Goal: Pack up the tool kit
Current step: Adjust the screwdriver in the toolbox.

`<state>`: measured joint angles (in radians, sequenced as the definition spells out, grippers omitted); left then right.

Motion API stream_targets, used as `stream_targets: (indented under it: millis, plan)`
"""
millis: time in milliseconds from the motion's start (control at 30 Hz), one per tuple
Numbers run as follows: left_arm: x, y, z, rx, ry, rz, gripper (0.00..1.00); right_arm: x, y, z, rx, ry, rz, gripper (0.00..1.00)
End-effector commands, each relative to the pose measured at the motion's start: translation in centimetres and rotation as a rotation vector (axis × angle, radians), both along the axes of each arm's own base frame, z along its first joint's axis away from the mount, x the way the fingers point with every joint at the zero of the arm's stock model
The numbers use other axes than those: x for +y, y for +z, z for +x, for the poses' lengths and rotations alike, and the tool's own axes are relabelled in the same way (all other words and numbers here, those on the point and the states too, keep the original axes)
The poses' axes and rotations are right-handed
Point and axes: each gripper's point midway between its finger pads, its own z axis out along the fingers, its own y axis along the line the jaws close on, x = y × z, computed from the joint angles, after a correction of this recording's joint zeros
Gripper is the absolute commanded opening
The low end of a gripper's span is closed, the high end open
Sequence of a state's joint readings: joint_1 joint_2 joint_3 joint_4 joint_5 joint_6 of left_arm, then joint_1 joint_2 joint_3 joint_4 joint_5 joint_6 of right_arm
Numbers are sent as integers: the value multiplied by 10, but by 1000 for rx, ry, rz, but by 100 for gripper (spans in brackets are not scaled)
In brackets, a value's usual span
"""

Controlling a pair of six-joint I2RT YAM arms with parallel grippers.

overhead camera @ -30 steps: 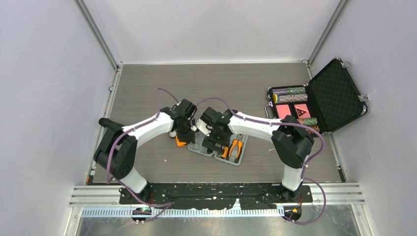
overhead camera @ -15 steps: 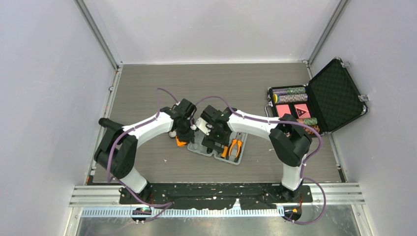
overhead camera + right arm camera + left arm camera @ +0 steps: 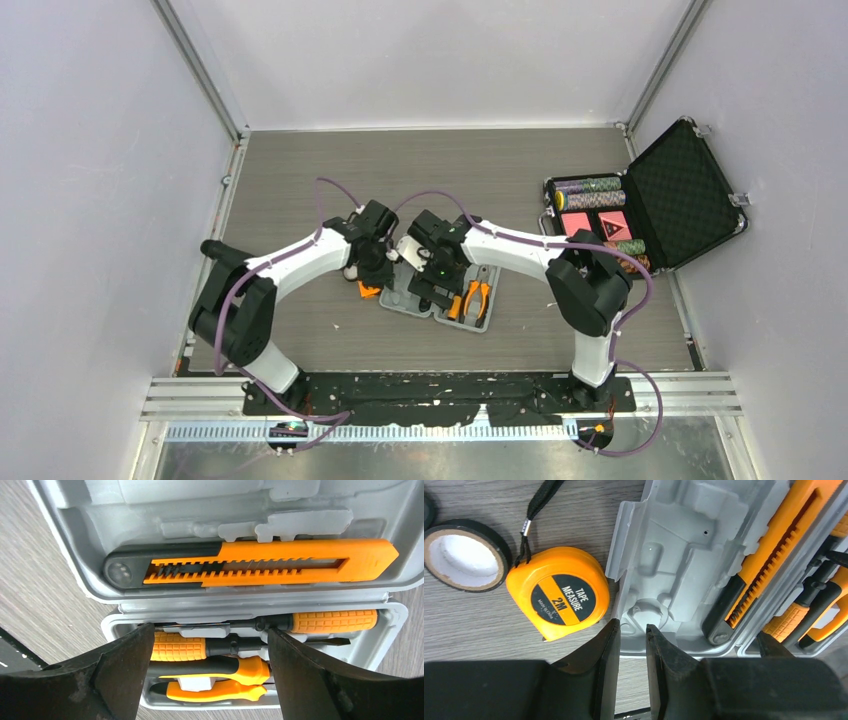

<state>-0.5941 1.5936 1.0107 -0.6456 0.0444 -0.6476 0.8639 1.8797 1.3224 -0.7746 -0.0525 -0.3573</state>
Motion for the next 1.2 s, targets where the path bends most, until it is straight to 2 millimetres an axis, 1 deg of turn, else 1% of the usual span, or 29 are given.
stream_targets:
  millis: [0, 33, 67, 100, 133, 167, 233, 267, 300, 333, 367, 400, 433, 467, 500, 533, 633, 733, 767, 800, 833, 867, 933, 967, 1067, 1167]
  plan:
    - [-14, 47, 9, -121, -15, -97, 27, 18, 19, 14, -45, -29, 95, 89]
    - [-13, 50, 11, -133, -9, -96, 27, 22, 33, 19, -70, -34, 120, 90]
    - [-12, 54, 12, -145, -5, -99, 27, 24, 50, 23, -107, -44, 152, 91]
    - [-12, 57, 13, -155, -1, -103, 27, 26, 61, 26, -129, -49, 173, 92]
    - [-11, 59, 15, -162, 5, -102, 27, 25, 77, 31, -166, -68, 200, 93]
    - [-10, 62, 16, -172, 9, -102, 27, 25, 86, 33, -182, -91, 219, 93]
    - [-8, 64, 20, -180, 12, -96, 28, 20, 112, 38, -237, -159, 287, 94]
    - [-8, 66, 23, -182, 11, -95, 28, 9, 117, 48, -280, -218, 282, 95]
    - [-9, 66, 24, -177, 5, -91, 28, 1, 125, 49, -303, -287, 312, 95]
    - [-10, 67, 26, -176, 0, -89, 28, -6, 129, 57, -318, -341, 340, 95]
    - [-11, 66, 27, -171, -4, -88, 28, -14, 128, 50, -297, -395, 370, 94]
    - [-14, 66, 28, -166, -11, -92, 28, -25, 120, 52, -287, -435, 377, 94]
    - [-16, 65, 28, -153, -17, -95, 28, -30, 126, 51, -279, -462, 425, 93]
    - [-17, 63, 28, -145, -19, -95, 28, -34, 115, 46, -261, -464, 427, 92]
    - [-19, 62, 28, -137, -21, -99, 28, -35, 116, 44, -260, -448, 441, 91]
    - [-20, 61, 27, -132, -23, -103, 28, -39, 109, 41, -249, -437, 423, 90]
    - [-18, 56, 23, -116, -26, -101, 28, -43, 92, 35, -213, -369, 359, 89]
    - [-15, 50, 18, -105, -26, -91, 29, -41, 79, 32, -162, -349, 324, 89]
    - [-13, 48, 16, -100, -25, -85, 29, -40, 70, 32, -139, -360, 302, 89]
    - [-12, 47, 15, -99, -25, -83, 29, -40, 67, 32, -127, -368, 290, 89]
    - [-12, 45, 14, -94, -25, -83, 29, -41, 58, 32, -104, -386, 267, 89]
    - [-12, 43, 13, -88, -28, -85, 29, -41, 54, 33, -97, -404, 259, 89]
    - [-16, 38, 10, -65, -36, -101, 29, -41, 43, 33, -80, -422, 234, 87]
    - [-18, 36, 8, -52, -41, -109, 29, -41, 40, 34, -79, -433, 227, 87]
    - [-22, 29, 1, -25, -53, -113, 29, -52, 31, 40, -98, -505, 161, 87]
    - [-29, 24, -6, 2, -75, -124, 29, -67, 26, 40, -121, -563, 98, 87]
